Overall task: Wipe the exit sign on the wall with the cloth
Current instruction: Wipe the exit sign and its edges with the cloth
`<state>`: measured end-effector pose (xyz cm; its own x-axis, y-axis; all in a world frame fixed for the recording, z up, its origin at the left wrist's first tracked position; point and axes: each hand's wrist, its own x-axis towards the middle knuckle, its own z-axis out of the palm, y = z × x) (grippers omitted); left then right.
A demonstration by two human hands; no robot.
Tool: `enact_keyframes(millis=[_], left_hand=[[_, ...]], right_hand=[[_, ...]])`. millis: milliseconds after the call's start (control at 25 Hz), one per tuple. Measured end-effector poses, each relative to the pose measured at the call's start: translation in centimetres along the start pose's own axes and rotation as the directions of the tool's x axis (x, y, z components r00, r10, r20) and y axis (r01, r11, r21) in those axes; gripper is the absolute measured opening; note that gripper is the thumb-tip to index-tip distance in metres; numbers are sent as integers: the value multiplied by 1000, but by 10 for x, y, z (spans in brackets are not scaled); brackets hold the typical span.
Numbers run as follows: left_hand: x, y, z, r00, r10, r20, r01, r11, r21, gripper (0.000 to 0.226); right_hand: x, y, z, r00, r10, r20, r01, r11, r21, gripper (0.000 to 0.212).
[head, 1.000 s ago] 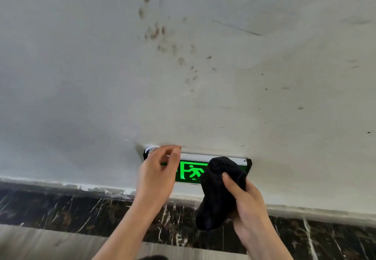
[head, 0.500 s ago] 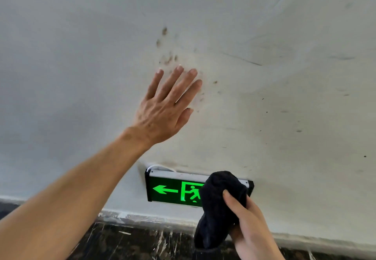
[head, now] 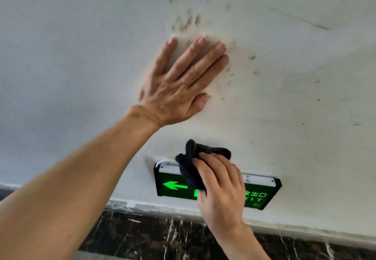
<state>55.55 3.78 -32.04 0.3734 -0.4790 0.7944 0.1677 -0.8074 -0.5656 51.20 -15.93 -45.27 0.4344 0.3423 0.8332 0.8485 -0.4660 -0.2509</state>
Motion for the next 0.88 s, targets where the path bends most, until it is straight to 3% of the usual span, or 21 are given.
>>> enact_keyframes(millis=[80, 160, 240, 600, 880], left_hand=[[1, 0, -1, 1000, -3, 10, 3, 1000, 5, 63], [2, 0, -2, 1000, -10, 15, 10, 1000, 10, 62], [3, 1, -3, 1000, -7, 4, 7, 1000, 19, 62], [3, 1, -6, 1000, -10, 8, 10, 1000, 27, 63], [3, 0, -7, 1000, 0, 18, -1, 998, 67, 64]], right_hand=[[-8, -9, 30, 982, -47, 186, 62, 995, -77, 33], [-21, -17, 51, 888, -18, 459, 74, 992, -103, 53], [-25, -20, 60, 823, 31, 568, 50, 991, -126, 61], [-16, -27, 54, 757, 87, 648, 57, 978, -199, 70], [-19, 1, 31, 750, 142, 646, 30, 968, -247, 80]])
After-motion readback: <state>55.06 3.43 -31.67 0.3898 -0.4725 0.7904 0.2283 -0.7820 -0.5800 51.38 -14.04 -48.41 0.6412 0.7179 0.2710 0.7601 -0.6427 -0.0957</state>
